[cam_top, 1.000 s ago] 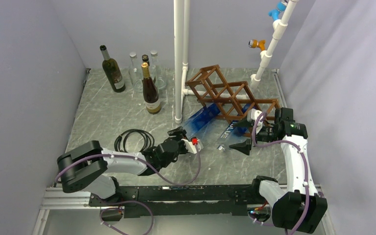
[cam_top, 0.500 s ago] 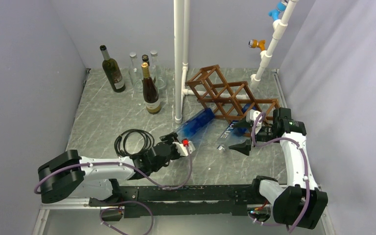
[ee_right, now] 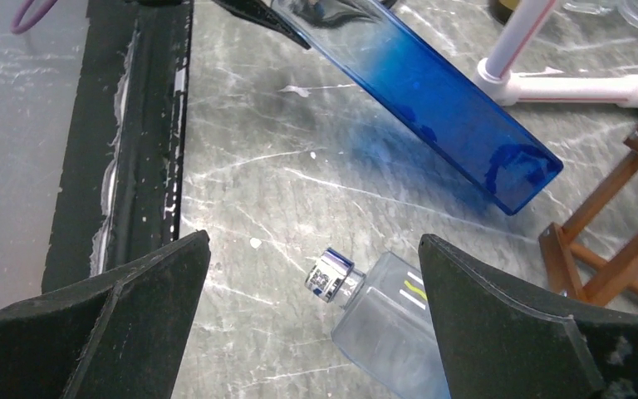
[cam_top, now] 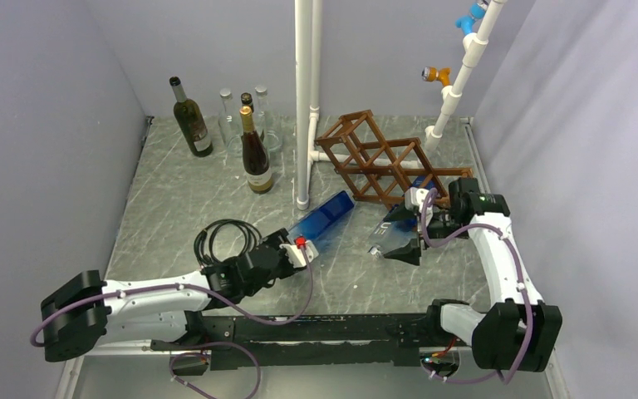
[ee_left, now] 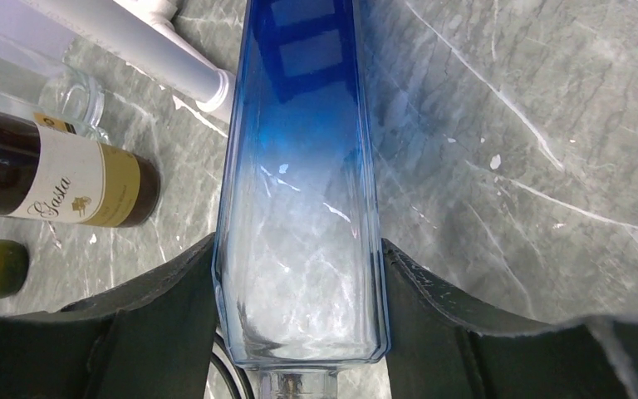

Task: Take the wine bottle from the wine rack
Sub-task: Pick up the wine bottle from the wine rack.

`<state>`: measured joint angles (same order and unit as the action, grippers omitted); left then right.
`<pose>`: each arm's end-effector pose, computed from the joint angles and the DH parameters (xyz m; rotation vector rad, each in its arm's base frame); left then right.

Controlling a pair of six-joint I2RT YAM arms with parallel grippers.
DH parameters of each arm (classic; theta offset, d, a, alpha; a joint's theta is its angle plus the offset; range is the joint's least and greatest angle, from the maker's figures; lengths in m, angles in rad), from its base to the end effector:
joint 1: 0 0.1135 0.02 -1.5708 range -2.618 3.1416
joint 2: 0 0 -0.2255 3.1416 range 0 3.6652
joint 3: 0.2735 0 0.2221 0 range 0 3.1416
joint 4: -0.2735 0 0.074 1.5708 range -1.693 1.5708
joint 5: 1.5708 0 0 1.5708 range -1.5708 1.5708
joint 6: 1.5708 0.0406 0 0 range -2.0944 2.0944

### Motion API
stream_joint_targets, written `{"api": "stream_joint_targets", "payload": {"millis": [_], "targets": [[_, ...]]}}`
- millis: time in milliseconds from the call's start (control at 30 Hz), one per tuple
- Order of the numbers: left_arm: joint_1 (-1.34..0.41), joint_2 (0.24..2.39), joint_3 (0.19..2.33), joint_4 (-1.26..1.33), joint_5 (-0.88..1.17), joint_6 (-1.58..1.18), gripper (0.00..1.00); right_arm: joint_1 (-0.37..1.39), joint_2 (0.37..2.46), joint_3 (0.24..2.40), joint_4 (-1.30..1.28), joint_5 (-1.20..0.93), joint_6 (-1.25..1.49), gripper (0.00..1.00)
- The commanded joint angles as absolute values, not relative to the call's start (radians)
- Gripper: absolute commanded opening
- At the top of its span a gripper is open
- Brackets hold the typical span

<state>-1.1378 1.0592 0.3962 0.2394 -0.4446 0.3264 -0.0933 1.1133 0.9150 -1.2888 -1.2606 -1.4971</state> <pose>0.1065 -0.1887 0.1803 1.0813 1.6252 -0.0913 0.1520 0.0246 0.2464 -1.3387 1.4885 0.9623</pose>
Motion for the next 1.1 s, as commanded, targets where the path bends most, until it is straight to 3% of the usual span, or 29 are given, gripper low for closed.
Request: {"api": "stream_joint_targets", "payload": {"millis": [0, 267, 533, 1067], "targets": [[-1.141, 0.971, 0.430, 0.234, -0.427, 0.273, 0.00, -0.010, 1.121, 0.986, -1.225, -1.202, -1.457, 1.00], [-1.141, 0.907, 0.494, 0.068, -0.332, 0.205, 0.00, 0.263, 1.176, 1.040, -1.027, -1.024, -1.334, 1.00], [-1.141, 0.888, 0.564, -0.058, -0.274, 0.158, 0.00, 0.364, 1.296, 1.075, -0.991, -1.063, -1.517, 1.00], [-1.141, 0.901, 0.666, -0.174, -0.202, 0.105, 0.00, 0.481, 1.488, 1.094, -0.715, -1.127, -1.218, 1.00]]}}
